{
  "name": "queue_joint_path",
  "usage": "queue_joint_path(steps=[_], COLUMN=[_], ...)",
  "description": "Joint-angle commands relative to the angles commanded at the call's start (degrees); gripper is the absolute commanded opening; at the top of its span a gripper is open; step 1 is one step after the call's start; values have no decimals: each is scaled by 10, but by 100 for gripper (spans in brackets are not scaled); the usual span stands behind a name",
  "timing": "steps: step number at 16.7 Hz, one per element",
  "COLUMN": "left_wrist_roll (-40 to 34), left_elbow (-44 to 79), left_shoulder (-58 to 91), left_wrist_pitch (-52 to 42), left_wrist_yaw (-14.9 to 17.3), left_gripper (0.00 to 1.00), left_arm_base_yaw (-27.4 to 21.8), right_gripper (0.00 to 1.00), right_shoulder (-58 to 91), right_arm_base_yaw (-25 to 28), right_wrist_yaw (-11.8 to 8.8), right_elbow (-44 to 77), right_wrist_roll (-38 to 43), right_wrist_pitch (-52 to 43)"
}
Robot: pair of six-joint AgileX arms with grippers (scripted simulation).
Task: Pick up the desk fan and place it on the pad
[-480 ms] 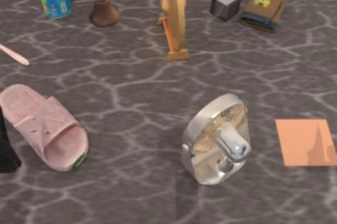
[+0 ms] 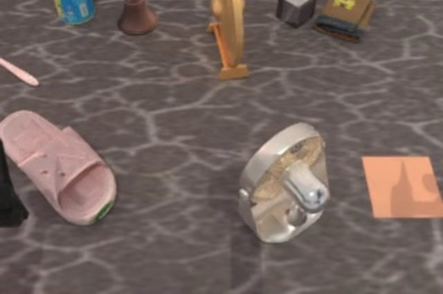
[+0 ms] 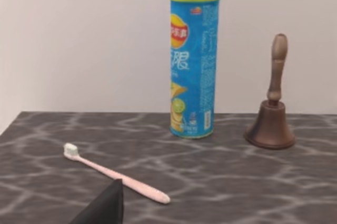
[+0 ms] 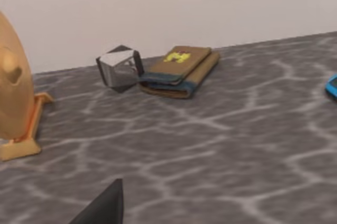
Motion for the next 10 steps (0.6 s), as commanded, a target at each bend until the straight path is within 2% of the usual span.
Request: queue_joint_path(steps=[4,10], left_wrist_roll=[0,0], left_elbow=[0,0], left_shoulder=[0,0], left_wrist_pitch=[0,0], left_wrist_yaw=[0,0], left_gripper=[100,100], left_arm_base_yaw=[0,0], right_gripper=[100,100], right_shoulder=[197,565], right_arm_base_yaw=[66,182], right_wrist_yaw=[0,2], right_elbow=[181,521], right_wrist_roll=[151,427], right_wrist_pitch=[-144,-398])
